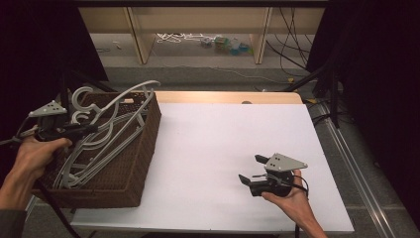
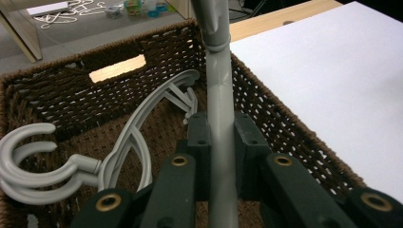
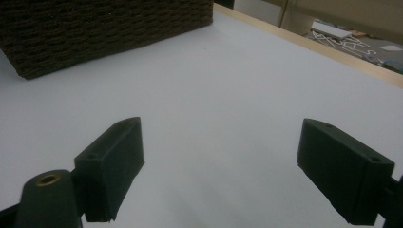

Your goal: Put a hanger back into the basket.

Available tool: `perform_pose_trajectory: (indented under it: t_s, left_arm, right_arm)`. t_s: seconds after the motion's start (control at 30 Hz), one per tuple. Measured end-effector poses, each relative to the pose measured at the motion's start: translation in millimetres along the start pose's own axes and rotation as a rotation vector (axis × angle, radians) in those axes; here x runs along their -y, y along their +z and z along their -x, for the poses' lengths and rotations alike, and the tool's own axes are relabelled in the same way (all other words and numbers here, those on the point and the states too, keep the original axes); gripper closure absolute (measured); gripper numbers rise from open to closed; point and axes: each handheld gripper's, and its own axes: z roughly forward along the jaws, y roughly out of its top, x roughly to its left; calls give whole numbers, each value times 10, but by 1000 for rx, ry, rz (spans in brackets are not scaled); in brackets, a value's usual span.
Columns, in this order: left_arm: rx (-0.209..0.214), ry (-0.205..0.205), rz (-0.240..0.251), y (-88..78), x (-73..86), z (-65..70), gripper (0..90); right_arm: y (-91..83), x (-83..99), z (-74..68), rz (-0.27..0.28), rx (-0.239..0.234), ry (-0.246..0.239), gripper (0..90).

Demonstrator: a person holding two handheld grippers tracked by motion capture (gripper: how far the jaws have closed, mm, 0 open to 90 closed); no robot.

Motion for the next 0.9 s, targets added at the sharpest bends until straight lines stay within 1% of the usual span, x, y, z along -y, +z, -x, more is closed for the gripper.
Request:
perform_pose_trajectory:
  t_s: [0.03,0.07,0.1,0.13,0.17,0.23,0.27,0.3,0.33,0.37,0.4,0.43,0.47,0.5,0.53,0.57,0.6,0.63,0.67,0.7,0.8,0.83,0.87,0.9]
  left_arm:
    - [-8,1,-6,0,11,-9,795]
    - [-6,-4,-5,8,27,-22,795]
    - [-13,8,-17,6,41,-46,795]
    - [-11,-4,-12,18,61,-59,795]
    - [-17,-2,-29,15,76,-79,795]
    - [-19,-22,-25,31,120,-104,795]
    - [-21,-25,-24,34,141,-119,795]
    - [-27,-22,-38,24,155,-135,795]
    - [-26,-26,-32,25,176,-150,795]
    - [-29,-28,-39,17,192,-165,795]
    - [-36,-44,-32,17,217,-175,795]
    - [-35,-31,-53,0,223,-195,795]
    - [-30,-51,-32,14,246,-193,795]
    - [-35,-45,-38,6,259,-202,795]
    - [-27,-45,-38,2,269,-209,795]
    - [-28,-36,-48,-9,276,-215,795]
    - [-28,-46,-33,-3,290,-207,795]
    - [-24,-43,-41,-8,296,-213,795]
    - [-23,-30,-57,-22,297,-222,795]
    - [-20,-42,-43,-12,308,-214,795]
    - [-18,-30,-58,-8,329,-229,795]
    - [-19,-48,-52,12,340,-224,795]
    - [-14,-45,-71,33,355,-241,795]
    - [-14,-45,-71,33,355,-241,795]
  right_arm:
    - [0,1,2,-1,1,-1,166]
    - [0,1,3,0,0,1,166]
    - [-8,-2,4,-7,5,0,166]
    - [5,3,5,8,0,0,166]
    - [4,3,5,8,0,0,166]
    - [-3,1,8,4,-1,1,166]
    - [-3,1,8,4,0,1,166]
    - [-3,1,9,4,0,2,166]
    - [-2,2,11,4,1,0,166]
    - [-2,2,11,3,2,0,166]
    - [0,2,12,3,2,0,166]
    - [0,2,10,3,2,1,166]
    - [1,2,10,3,2,0,166]
    - [1,2,9,2,2,1,166]
    - [-1,2,11,-1,3,0,166]
    - [-1,2,12,-1,4,0,166]
    - [0,2,14,-1,4,0,166]
    - [0,2,14,-2,4,1,166]
    - [1,3,13,0,6,1,166]
    - [1,4,15,0,6,1,166]
    - [1,6,16,-2,4,2,166]
    - [2,6,19,0,5,0,166]
    - [1,7,20,-1,6,0,166]
    - [1,7,20,-1,6,0,166]
